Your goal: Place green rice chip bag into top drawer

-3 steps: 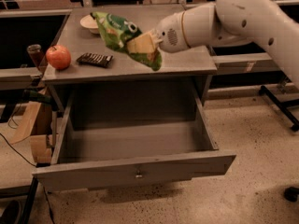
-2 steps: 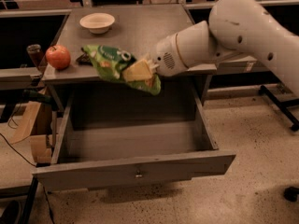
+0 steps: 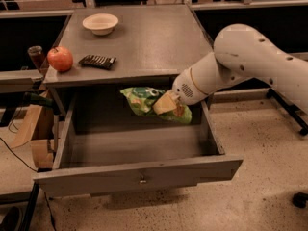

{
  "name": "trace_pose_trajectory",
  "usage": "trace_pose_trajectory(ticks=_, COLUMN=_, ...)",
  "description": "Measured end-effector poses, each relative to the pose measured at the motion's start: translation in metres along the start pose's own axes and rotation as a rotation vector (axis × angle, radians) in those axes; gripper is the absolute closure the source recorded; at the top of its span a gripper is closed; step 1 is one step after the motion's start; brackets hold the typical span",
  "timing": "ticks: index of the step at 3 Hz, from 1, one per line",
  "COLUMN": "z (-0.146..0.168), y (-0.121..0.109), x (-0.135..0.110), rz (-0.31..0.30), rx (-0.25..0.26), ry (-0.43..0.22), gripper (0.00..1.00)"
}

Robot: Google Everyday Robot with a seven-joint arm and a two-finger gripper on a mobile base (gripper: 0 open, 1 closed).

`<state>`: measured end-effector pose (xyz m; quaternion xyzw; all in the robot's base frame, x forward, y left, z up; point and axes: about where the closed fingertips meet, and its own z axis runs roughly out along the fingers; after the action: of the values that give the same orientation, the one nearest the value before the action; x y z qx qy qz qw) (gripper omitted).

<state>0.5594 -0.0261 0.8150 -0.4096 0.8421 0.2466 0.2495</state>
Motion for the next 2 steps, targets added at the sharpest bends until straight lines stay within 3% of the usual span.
trace_pose_trajectory(ticks=1, z=0.015, y=-0.027, x=0.047, rz=0.102, rx=0.026, ry=0.098, gripper=1.00)
trace_pose_trajectory(ticks=2, z=0.030, y=-0.036, x=0.081, rz=0.168, rx=-0.005, ry=0.168, gripper=1.00)
